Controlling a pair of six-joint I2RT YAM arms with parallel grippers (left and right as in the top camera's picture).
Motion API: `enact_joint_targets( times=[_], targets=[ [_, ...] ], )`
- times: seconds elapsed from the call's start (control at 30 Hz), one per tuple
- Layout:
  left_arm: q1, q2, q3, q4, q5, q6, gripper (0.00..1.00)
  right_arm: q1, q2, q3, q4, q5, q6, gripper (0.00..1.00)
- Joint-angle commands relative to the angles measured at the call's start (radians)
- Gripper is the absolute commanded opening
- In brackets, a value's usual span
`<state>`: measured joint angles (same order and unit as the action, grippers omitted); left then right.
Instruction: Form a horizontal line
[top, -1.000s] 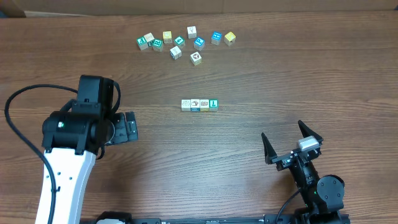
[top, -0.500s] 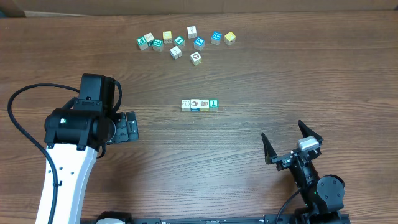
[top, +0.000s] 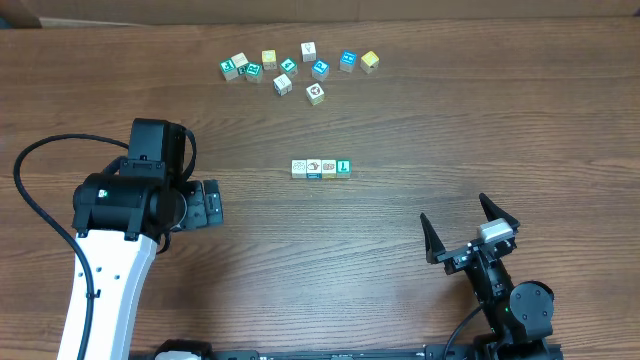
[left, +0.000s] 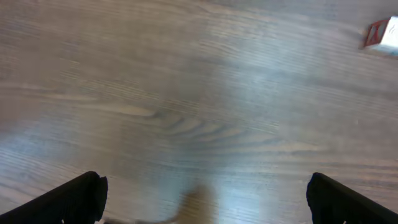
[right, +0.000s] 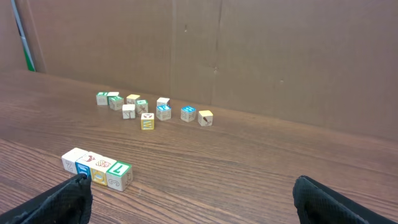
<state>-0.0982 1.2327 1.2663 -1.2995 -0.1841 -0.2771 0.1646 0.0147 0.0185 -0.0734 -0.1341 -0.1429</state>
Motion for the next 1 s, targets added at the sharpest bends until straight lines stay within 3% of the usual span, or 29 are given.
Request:
enact_joint_targets(
  times=[0.0,0.27,0.5,0.7,0.97],
  targets=[
    [-0.008,-0.010,-0.004,0.089,-0.006,0.011,1.00,0.005,-0.012,-0.011,0.004,-0.002,0.000,1.00],
    [-0.018,-0.025,-0.004,0.575,-0.006,0.011,1.00,0.005,-0.012,-0.011,0.004,-0.002,0.000,1.00],
    [-0.078,-0.121,-0.025,0.640,-0.006,0.011,1.00,0.005,-0.012,-0.011,0.004,-0.002,0.000,1.00],
    [-0.127,-0.227,-0.221,0.952,-0.006,0.011,1.00,0.005,-0.012,-0.011,0.004,-0.002,0.000,1.00],
    [-0.127,-0.365,-0.429,0.957,-0.006,0.011,1.00,0.005,-0.012,-0.011,0.004,-0.002,0.000,1.00]
  ],
)
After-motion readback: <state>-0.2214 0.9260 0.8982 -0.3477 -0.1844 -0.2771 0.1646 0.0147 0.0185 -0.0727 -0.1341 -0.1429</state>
